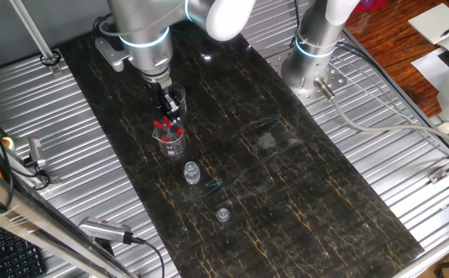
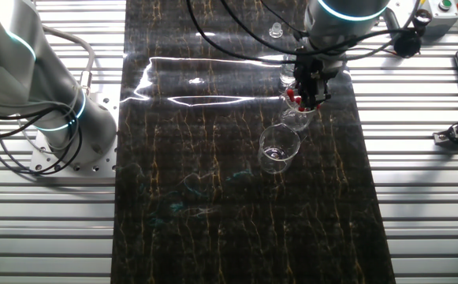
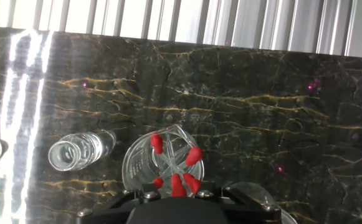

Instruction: Transfer liquid using a dropper

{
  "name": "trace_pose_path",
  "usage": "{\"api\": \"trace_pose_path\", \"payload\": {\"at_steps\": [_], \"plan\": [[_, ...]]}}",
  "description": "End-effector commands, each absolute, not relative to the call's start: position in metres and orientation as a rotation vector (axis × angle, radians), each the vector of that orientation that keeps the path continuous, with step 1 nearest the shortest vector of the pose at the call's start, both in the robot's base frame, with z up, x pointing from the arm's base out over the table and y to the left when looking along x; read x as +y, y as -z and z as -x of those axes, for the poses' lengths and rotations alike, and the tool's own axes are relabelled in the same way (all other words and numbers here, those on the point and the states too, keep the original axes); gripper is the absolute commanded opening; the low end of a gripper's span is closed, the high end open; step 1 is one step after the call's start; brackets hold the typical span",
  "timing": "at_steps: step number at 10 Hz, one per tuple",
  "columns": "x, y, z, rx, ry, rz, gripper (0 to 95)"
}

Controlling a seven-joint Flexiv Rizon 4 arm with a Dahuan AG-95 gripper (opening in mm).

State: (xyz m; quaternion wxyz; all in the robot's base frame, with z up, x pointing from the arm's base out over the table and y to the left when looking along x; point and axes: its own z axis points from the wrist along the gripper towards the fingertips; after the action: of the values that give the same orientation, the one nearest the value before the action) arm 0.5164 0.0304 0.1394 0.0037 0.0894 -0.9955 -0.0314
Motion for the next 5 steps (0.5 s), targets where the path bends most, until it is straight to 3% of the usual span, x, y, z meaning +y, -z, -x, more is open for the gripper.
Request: {"api": "trace_pose_path", "payload": {"at_steps": [1,5], "plan": [[0.0301,-0.1399,-0.5157,-3.12,0.098,-0.276,19.0],[0.03,-0.1348,-0.5158,-3.125,0.096,-0.283,19.0]]}}
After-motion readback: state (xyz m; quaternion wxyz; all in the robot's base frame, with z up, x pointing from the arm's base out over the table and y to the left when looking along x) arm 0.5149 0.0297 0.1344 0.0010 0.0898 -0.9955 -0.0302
